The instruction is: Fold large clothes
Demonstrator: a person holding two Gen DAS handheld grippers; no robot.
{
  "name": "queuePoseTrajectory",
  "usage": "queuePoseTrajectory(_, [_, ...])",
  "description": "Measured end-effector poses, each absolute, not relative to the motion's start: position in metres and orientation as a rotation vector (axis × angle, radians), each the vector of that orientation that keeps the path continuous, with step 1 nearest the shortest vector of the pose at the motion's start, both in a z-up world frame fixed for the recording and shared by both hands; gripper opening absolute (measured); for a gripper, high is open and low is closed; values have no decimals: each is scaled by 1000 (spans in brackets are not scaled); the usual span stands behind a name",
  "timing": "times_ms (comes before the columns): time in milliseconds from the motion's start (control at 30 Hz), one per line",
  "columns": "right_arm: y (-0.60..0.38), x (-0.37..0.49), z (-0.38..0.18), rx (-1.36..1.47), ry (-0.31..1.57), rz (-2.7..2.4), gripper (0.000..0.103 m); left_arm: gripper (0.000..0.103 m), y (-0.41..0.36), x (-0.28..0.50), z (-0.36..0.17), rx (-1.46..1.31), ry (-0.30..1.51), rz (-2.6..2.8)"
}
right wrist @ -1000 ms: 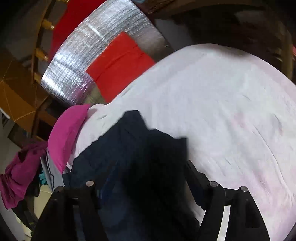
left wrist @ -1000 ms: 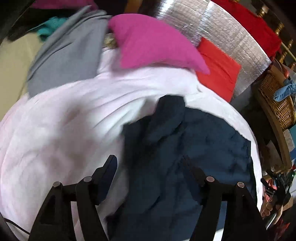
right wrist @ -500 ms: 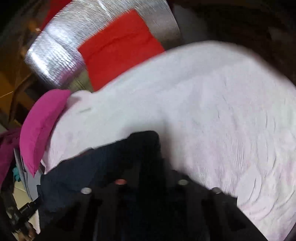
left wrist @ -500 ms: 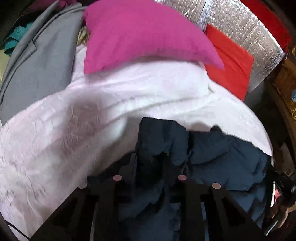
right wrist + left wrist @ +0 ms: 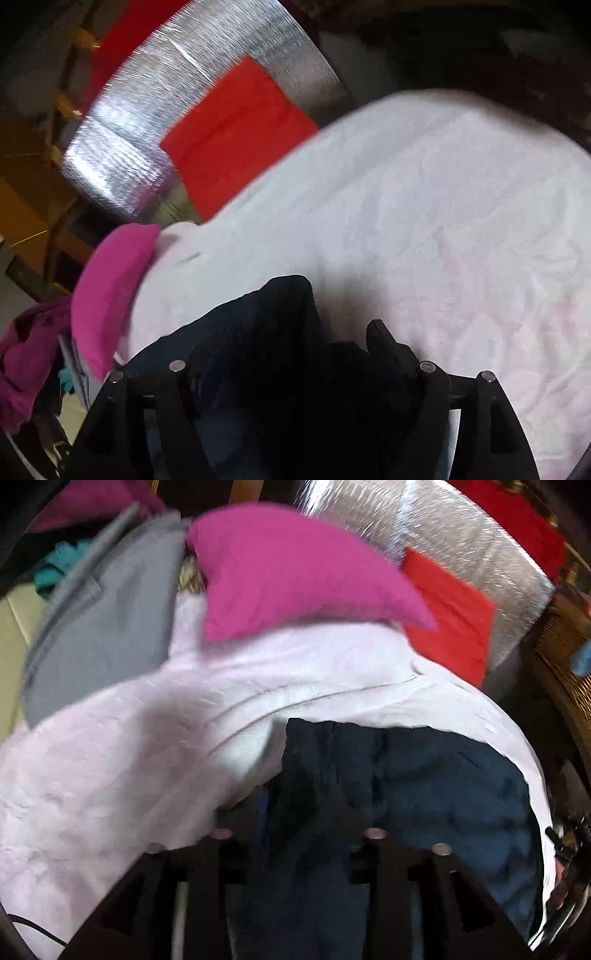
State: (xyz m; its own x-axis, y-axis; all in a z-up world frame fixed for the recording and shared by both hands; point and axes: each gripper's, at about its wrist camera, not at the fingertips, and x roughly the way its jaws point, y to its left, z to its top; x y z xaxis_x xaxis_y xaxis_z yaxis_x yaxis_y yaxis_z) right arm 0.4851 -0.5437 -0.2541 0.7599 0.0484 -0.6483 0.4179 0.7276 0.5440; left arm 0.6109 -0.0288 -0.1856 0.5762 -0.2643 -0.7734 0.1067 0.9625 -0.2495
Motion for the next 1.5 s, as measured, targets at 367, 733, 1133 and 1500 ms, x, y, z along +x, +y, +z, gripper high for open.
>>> queuePoseTrajectory(367, [-473, 382, -232, 523, 710, -103, 38, 64, -21, 473, -192, 122, 830, -139])
queuePoseTrajectory(733, [-455, 360, -254, 542, 826, -105, 42, 64, -32, 449, -204, 188, 820, -111])
queuePoseTrajectory(1133, [-444, 310, -237, 647, 780, -31, 57, 64, -40, 406, -173, 237, 745, -64])
queuePoseTrajectory(1500, [-452, 297, -263, 808, 795, 1, 74, 67, -35, 397, -184, 119, 898, -141])
